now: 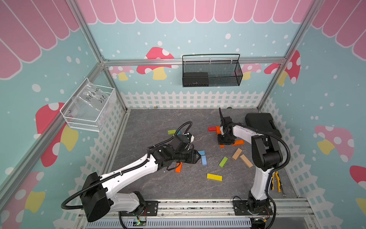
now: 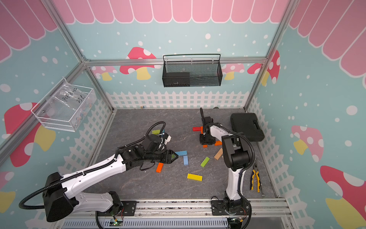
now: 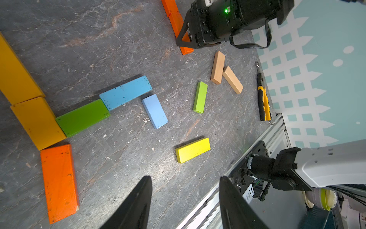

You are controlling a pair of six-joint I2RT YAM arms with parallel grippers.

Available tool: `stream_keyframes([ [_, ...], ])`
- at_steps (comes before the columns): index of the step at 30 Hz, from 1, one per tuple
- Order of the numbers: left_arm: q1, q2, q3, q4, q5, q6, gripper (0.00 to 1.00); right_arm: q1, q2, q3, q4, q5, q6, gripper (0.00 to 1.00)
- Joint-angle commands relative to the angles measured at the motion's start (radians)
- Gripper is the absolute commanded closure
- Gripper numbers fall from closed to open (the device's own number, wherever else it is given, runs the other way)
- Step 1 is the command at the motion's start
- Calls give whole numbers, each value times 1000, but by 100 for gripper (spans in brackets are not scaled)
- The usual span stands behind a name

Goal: Assemble a giraffe with building blocks
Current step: Assemble the building block at the center of the board.

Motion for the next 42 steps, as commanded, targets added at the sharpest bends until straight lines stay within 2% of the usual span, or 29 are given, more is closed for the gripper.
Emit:
stream_keyframes([
  [1, 9, 1, -2, 8, -3, 19, 43, 6, 49, 4, 3, -6, -1, 65],
  [9, 10, 0, -2, 8, -2, 17, 43, 6, 21, 16, -10, 0, -1, 52],
  [17, 10, -8, 3, -2, -6, 11, 42, 6, -93, 66, -81, 29, 3, 28],
  [27, 10, -12, 27, -33, -4, 10, 42, 6, -364, 63, -211, 106, 23, 28],
  [35, 1, -9, 11, -36, 8, -9, 42, 14, -556, -205, -214, 42, 74, 32],
  [42, -2, -44, -18, -36, 0, -27, 42, 93, -654, -373, -227, 7, 118, 35],
])
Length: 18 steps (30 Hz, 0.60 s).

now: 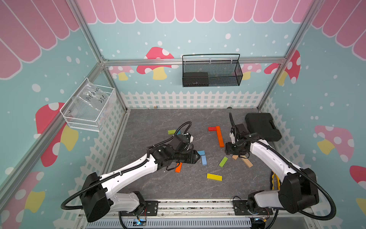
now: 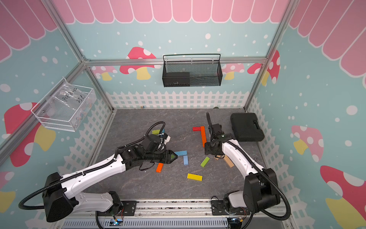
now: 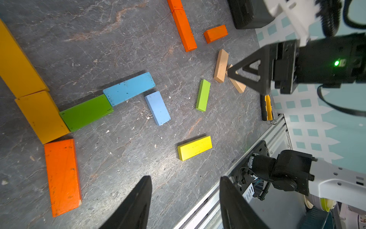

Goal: Assemble a giraffe with building blocks
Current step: Assemble the building block at the center of the board, then pick up the building block from the center of the board.

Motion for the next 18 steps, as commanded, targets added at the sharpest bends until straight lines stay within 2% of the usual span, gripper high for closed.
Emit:
stream_keyframes([
  [1, -5, -36, -17, -15, -1, -16, 42, 36, -38, -36, -30, -23, 45, 35],
  [10, -5, -57, -32, -16, -11, -32, 42, 123, 3, -162, 98, -54, 171, 35],
  [18, -5, -78, -32, -31, -25, -23, 42, 130, 75, -182, 189, -28, 254, 37],
])
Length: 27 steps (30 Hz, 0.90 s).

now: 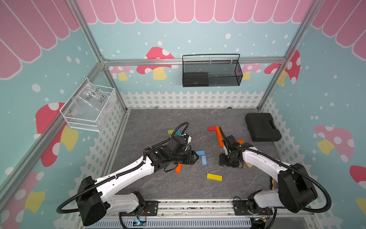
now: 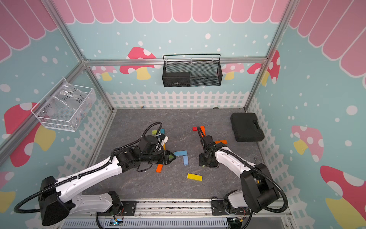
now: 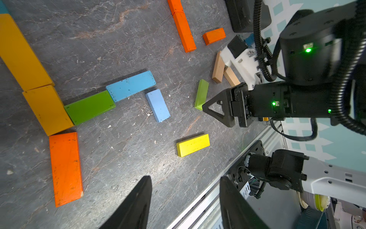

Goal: Assemble a giraffe with building blocks
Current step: Pick up the building block from the center of the board.

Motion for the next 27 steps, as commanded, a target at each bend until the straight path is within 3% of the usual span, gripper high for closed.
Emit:
stream_keyframes([
  [1, -4, -23, -12, -16, -20, 0, 42, 3, 31, -7, 52, 21, 62, 37],
  [13, 1, -27, -22, -18, -25, 13, 42, 1, 134, 8, 97, 104, 65, 41],
  [22, 9, -32, -34, -14, -24, 14, 42, -2, 117, -32, 91, 137, 67, 64],
  [27, 14, -26, -31, -11, -17, 20, 42, -35, 75, -97, 95, 148, 73, 70],
])
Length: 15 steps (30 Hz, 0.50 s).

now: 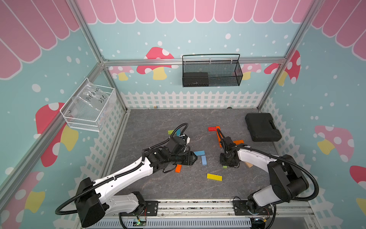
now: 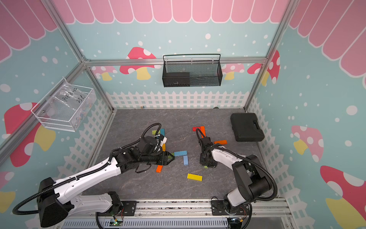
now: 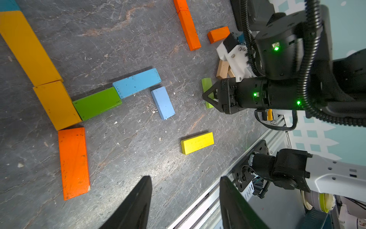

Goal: Assemble a giraffe with building blocks
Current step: Pick up the building block from the center of the board.

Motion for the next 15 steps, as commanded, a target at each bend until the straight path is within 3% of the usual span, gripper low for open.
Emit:
stream_keyframes([
  [1, 9, -11, -11, -1, -8, 15, 42, -29, -26, -58, -25, 26, 15, 70],
  [7, 12, -6, -10, 4, -2, 17, 42, -84, -103, -109, -23, 44, 17, 73],
  [15, 13, 0, -8, 8, 4, 18, 42, -93, -86, -105, -10, -6, -69, 76],
])
